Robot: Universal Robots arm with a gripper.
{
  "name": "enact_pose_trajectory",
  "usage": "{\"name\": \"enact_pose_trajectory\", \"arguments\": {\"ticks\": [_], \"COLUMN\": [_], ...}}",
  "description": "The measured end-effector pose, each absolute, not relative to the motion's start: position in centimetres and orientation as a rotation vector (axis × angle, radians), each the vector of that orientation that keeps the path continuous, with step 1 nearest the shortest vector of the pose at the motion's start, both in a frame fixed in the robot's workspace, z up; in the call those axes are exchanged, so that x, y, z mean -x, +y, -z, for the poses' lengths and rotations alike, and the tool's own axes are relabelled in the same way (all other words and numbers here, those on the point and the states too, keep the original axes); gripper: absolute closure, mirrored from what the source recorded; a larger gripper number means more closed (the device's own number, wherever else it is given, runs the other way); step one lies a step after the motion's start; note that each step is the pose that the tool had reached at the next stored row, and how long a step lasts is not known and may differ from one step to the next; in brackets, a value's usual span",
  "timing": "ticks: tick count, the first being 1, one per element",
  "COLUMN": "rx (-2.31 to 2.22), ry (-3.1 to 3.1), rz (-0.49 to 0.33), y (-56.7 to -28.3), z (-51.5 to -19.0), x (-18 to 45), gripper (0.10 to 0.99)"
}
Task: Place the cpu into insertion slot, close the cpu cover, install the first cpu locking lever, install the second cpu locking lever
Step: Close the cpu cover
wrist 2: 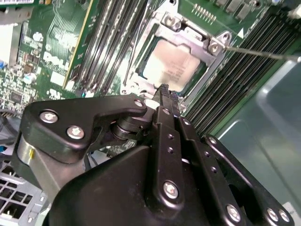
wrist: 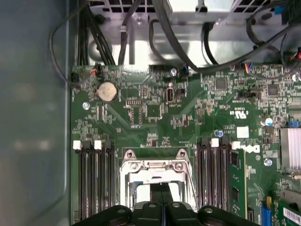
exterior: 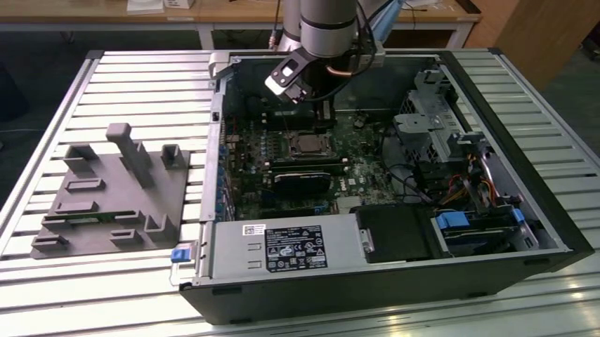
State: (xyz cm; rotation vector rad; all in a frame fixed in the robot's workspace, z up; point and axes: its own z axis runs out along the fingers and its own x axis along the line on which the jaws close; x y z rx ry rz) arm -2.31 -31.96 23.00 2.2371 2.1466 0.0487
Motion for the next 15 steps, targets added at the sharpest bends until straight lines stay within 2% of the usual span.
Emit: {"name": "enact_pose_trajectory", "arguments": {"ticks": [15], "rx": [-2.226], "ry": [2.155], "rz": [-0.043], "y": [-31.96], "z": [-22.63], "x": [2.85], "gripper": [0.980]}}
